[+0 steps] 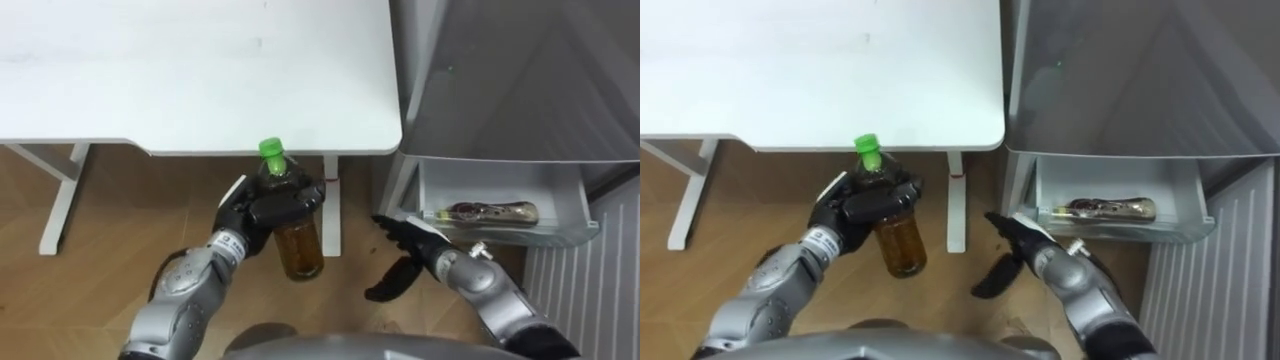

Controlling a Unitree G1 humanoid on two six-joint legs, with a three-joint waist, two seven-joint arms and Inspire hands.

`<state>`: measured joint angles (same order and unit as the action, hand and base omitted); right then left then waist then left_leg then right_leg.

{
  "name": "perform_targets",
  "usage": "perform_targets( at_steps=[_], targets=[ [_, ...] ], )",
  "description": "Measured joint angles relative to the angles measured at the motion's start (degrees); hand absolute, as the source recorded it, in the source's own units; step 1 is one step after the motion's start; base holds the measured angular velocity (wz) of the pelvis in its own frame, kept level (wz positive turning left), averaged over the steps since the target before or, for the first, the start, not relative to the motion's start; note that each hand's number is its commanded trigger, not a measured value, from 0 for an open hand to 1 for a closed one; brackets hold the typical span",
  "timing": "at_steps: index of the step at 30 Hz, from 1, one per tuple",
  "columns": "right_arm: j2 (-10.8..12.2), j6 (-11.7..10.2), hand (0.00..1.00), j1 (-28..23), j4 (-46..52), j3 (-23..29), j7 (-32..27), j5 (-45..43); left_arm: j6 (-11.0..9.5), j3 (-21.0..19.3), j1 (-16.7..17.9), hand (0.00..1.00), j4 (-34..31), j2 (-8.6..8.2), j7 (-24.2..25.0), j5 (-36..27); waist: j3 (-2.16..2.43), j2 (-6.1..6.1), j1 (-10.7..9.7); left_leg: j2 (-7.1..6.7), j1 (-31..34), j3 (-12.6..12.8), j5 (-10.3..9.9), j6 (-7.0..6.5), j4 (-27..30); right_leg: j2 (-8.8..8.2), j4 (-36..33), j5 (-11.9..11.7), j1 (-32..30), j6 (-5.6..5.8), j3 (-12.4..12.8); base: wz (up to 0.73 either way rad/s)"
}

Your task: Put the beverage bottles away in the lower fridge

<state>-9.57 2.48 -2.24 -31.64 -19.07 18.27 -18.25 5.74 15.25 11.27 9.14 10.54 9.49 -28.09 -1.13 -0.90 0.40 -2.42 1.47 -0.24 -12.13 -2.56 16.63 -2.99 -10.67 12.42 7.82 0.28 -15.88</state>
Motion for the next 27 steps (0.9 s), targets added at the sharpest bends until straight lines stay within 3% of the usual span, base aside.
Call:
perform_targets(
  at_steps=[6,14,21,27],
  targets=[
    [0.11,-0.02,0.00,-0.58,1.64,-1.38,2.91,0.70,-2.43,2.45,-0.65,1.00,-1.33,0.10,2.53,1.41,0.02,0.03,-0.18,0.27,0.01,0.97,0.01,-0.02,0.22,0.03,-0.24,0.00,-0.18,0.00,0.20,-0.03],
    [0.08,0.01,0.00,-0.56,7.12,-3.48,8.03,5.53,-2.46,5.46,-2.92,1.00,-1.34,0.20,4.60,1.45,0.05,0.25,-0.33,0.83,0.15,2.43,-0.08,-0.09,0.67,0.09,-1.18,0.00,-0.95,-0.01,1.33,-0.06],
    [0.17,0.02,0.00,-0.62,7.67,-5.49,12.08,11.21,-2.48,5.96,-3.64,1.00,-1.34,0.52,7.79,4.05,0.39,1.50,0.01,0.78,-0.01,2.57,-0.09,-0.16,0.80,0.15,-1.10,-0.02,-0.88,-0.03,1.71,-0.02],
    [0.00,0.06,0.00,-0.64,5.89,-6.12,13.81,18.32,-2.48,7.21,-3.64,1.00,-1.34,0.80,8.61,4.06,0.16,1.14,-0.09,0.79,-0.01,2.70,-0.16,-0.25,0.73,0.15,-1.10,-0.04,-0.57,-0.02,1.60,0.00]
  ],
)
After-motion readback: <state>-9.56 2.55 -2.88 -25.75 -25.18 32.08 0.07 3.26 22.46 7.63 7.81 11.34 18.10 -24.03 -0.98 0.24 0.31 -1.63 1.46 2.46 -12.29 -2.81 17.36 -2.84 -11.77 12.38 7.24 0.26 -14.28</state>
